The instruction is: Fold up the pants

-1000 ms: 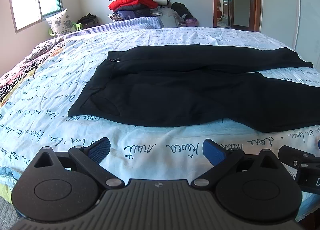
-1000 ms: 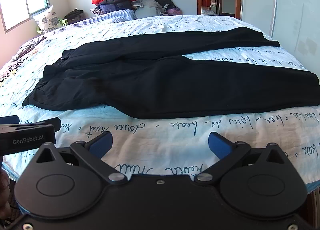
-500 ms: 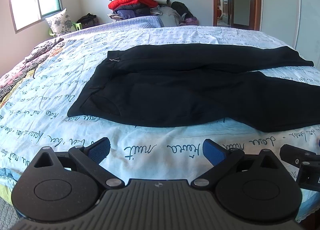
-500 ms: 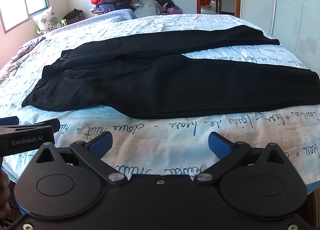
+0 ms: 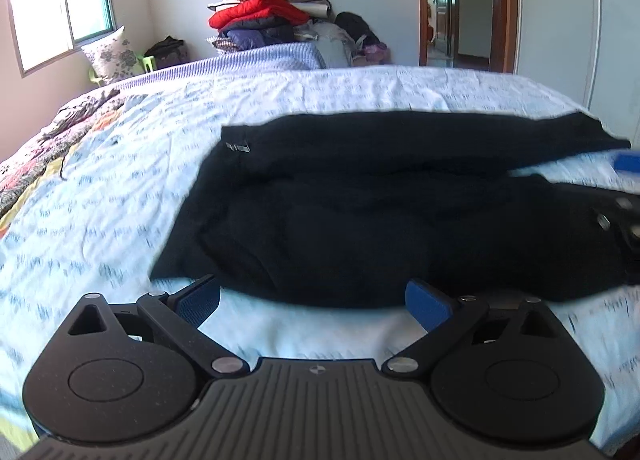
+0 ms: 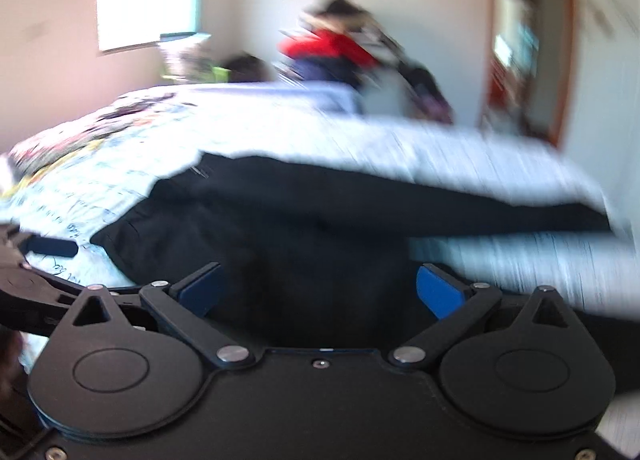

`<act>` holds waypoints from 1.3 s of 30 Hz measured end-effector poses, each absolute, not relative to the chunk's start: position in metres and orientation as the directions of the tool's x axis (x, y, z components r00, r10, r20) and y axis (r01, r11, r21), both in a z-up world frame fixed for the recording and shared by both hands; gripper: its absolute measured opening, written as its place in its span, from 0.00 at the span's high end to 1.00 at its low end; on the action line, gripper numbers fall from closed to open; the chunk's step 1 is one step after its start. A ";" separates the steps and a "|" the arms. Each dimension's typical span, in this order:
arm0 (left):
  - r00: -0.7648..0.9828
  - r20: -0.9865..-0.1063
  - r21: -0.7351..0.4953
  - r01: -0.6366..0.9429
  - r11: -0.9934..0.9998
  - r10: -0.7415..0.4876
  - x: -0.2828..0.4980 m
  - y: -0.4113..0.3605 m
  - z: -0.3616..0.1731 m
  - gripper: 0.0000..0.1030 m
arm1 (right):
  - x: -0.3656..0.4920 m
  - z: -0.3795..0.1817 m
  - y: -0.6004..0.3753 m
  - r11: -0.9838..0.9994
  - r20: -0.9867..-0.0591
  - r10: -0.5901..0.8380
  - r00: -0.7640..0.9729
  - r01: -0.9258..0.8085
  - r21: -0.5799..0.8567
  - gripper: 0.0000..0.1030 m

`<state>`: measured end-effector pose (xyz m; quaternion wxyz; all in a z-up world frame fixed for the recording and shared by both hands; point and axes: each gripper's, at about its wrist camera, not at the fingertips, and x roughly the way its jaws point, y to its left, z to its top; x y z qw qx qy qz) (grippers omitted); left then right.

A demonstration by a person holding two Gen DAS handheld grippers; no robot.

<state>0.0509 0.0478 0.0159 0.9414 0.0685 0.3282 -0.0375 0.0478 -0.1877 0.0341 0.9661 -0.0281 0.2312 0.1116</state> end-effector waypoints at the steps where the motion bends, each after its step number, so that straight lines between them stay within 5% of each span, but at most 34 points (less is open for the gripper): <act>1: 0.783 -0.621 0.091 0.125 0.988 -0.042 0.059 0.055 0.021 0.01 | 0.062 0.040 -0.183 0.959 -0.432 0.237 0.870 -0.281 -0.041 0.00; 6: 0.795 -0.603 0.102 0.157 0.982 -0.064 0.109 0.089 0.034 0.01 | 0.151 0.055 -0.164 0.863 -0.360 0.398 0.844 -0.478 -0.165 0.00; 18: 0.740 -0.668 0.037 0.131 0.991 -0.073 0.268 0.155 0.037 0.04 | 0.367 0.010 -0.136 0.685 -0.618 0.496 0.610 -0.713 -0.153 0.01; 26: 0.720 -0.694 0.005 0.039 0.999 -0.025 0.326 0.163 0.041 0.04 | 0.430 -0.012 -0.092 0.586 -0.669 0.598 0.441 -0.810 -0.011 0.02; 30: 0.706 -0.706 -0.027 0.053 0.998 -0.056 0.319 0.150 0.039 0.03 | 0.454 -0.018 -0.083 0.520 -0.700 0.640 0.317 -0.849 0.091 0.23; 35: 0.741 -0.671 0.107 0.100 0.989 -0.003 0.306 0.126 0.036 0.03 | 0.483 -0.034 -0.089 0.493 -0.727 0.653 0.211 -0.848 0.197 0.25; 36: 0.743 -0.669 0.123 0.109 0.986 0.001 0.307 0.122 0.035 0.03 | 0.488 -0.038 -0.088 0.495 -0.726 0.659 0.198 -0.841 0.220 0.34; 39: 0.733 -0.680 0.114 0.108 0.988 -0.001 0.314 0.119 0.034 0.03 | 0.482 -0.035 -0.087 0.489 -0.706 0.676 0.209 -0.845 0.217 0.86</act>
